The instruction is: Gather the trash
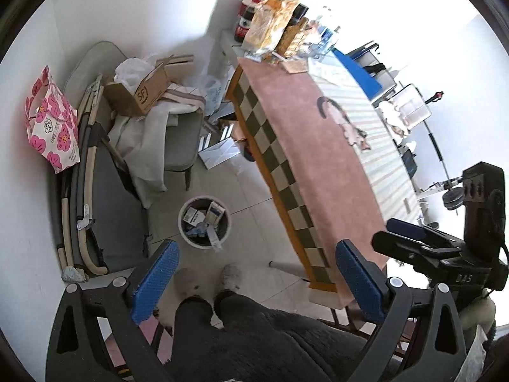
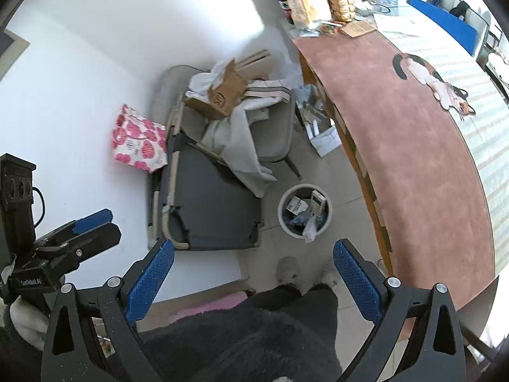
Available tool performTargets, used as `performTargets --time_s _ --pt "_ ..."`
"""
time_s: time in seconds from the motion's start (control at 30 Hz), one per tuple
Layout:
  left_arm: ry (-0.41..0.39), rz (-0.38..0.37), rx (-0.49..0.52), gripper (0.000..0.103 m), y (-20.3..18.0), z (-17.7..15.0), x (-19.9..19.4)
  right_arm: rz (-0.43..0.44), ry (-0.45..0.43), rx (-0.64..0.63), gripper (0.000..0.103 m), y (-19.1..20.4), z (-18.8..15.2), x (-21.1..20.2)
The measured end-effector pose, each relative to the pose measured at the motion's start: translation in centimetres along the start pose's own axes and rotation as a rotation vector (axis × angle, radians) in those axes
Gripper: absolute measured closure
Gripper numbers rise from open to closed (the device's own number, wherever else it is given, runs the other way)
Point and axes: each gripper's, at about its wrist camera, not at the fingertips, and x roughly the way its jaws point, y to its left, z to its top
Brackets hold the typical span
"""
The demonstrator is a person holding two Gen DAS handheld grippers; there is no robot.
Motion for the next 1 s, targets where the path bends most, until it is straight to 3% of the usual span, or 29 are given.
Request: performTargets --time_s 0.3,1.0 --pt "-0.034 -0.022 -0.013 0.002 -0.8 -1.0 -2.3 0.015 0.000 -0.017 0.000 1.4 -0.4 -2.1" --pt "-0.045 -0.022 -0.030 0.000 -0.8 -2.0 -2.8 0.013 0.012 -0.027 0.000 1.8 -1.4 -3.4"
